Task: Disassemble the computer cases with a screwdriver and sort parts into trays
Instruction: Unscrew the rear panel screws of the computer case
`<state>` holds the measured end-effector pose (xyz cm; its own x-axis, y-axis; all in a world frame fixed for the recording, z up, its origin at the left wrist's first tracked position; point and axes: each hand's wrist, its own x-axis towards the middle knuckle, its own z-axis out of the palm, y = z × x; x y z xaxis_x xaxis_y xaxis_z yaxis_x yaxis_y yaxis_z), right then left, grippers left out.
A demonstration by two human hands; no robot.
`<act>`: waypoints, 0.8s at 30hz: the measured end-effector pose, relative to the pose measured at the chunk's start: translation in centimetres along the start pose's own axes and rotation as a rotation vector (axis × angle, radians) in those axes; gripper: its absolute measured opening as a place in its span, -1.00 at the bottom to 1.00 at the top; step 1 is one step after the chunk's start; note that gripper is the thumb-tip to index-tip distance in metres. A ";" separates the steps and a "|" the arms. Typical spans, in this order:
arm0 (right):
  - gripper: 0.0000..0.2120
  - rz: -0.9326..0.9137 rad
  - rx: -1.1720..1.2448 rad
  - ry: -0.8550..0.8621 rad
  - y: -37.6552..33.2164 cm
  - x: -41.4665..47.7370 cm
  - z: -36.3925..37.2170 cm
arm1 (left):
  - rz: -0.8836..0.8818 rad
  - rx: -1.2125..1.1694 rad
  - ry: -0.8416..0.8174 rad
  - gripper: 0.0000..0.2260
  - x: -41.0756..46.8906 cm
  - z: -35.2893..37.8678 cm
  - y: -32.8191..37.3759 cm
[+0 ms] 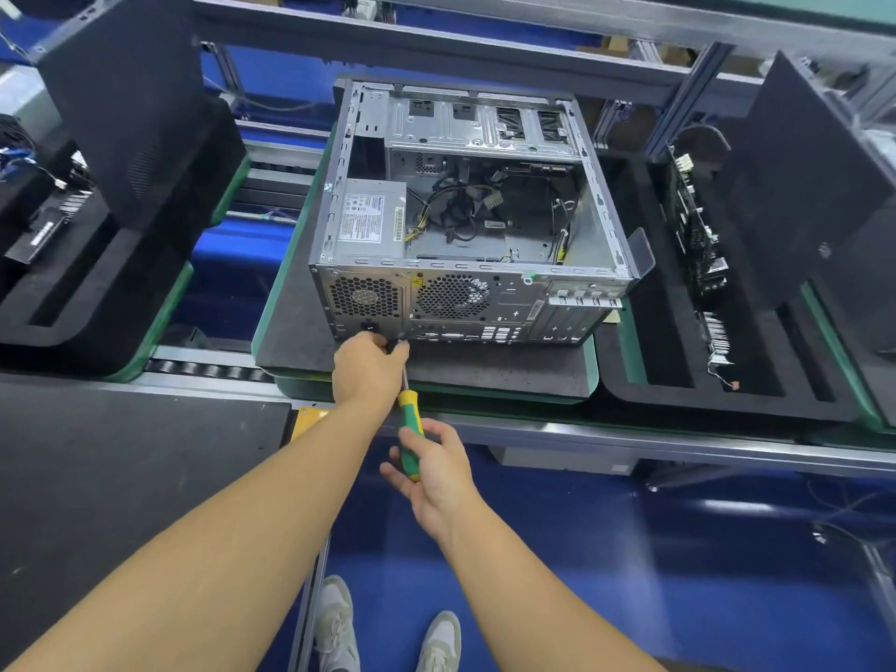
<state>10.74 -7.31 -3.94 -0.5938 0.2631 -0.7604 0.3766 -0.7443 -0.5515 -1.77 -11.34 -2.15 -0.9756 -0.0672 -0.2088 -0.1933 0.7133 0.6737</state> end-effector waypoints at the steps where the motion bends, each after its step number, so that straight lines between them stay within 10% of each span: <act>1: -0.73 0.000 -0.013 0.002 -0.1 0.0 0.0 | -0.015 0.037 -0.013 -0.68 0.3 0.4 0.1; 13: -0.75 -0.049 -0.137 -0.082 0.6 0.2 -1.2 | -0.119 0.069 0.062 -0.75 1.1 2.0 0.3; 24: -0.87 -0.293 -0.118 -0.319 -7.1 -2.1 -8.1 | -0.237 -0.667 -0.252 -0.68 -2.0 2.0 4.6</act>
<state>15.03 2.41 -1.19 -0.8698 0.2362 -0.4331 0.2278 -0.5864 -0.7773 -0.47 -6.52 -0.03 -0.8623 0.0531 -0.5037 -0.4952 0.1204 0.8604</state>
